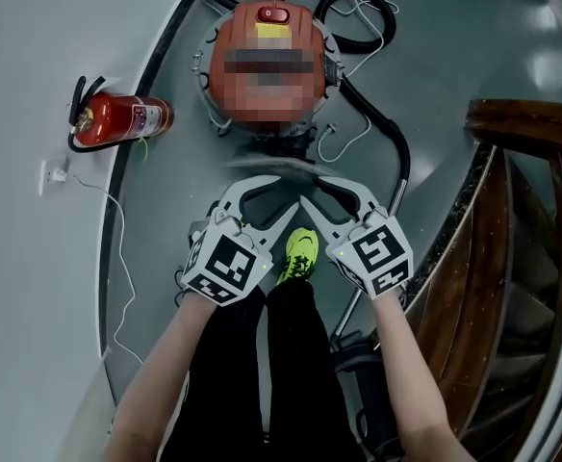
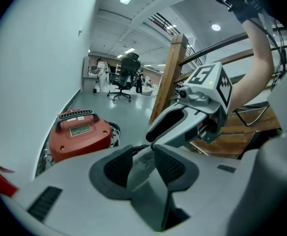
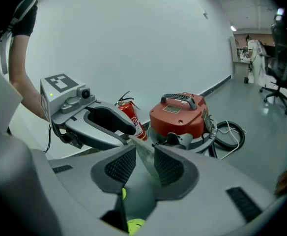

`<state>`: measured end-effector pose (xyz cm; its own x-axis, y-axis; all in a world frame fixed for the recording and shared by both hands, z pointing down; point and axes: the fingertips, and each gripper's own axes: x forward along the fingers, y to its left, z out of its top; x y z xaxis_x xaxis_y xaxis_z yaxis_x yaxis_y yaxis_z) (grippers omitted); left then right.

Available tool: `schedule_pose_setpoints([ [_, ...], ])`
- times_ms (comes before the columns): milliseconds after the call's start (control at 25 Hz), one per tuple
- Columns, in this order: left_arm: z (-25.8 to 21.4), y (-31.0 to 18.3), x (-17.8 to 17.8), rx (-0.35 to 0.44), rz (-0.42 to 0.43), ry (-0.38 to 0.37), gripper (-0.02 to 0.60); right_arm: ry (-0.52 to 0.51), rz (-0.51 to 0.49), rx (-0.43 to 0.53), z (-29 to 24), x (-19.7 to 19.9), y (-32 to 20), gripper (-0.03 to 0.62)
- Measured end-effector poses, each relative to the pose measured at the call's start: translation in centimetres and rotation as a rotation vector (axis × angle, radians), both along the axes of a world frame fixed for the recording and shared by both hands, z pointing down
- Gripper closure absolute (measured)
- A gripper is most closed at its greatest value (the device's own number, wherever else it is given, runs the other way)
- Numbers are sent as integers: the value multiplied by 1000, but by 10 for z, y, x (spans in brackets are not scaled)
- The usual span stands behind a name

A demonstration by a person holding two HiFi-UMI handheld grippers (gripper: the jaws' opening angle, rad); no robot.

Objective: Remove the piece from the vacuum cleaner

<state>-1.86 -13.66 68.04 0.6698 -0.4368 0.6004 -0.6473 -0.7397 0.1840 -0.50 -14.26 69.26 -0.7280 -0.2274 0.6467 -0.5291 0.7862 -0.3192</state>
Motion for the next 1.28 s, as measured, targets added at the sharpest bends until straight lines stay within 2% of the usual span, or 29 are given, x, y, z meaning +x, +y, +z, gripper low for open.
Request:
schedule_pose_setpoints([
  [240, 20, -11, 2, -21, 22, -34, 405, 57, -23, 2, 22, 8, -12, 428],
  [560, 49, -17, -8, -50, 10, -92, 390, 166, -132, 16, 47, 1, -12, 381],
  [960, 74, -35, -18, -87, 15, -140, 379, 232, -172, 22, 63, -1, -25, 376],
  [1280, 93, -32, -16, -131, 31, -153, 379, 246, -214, -20, 81, -1, -22, 376],
])
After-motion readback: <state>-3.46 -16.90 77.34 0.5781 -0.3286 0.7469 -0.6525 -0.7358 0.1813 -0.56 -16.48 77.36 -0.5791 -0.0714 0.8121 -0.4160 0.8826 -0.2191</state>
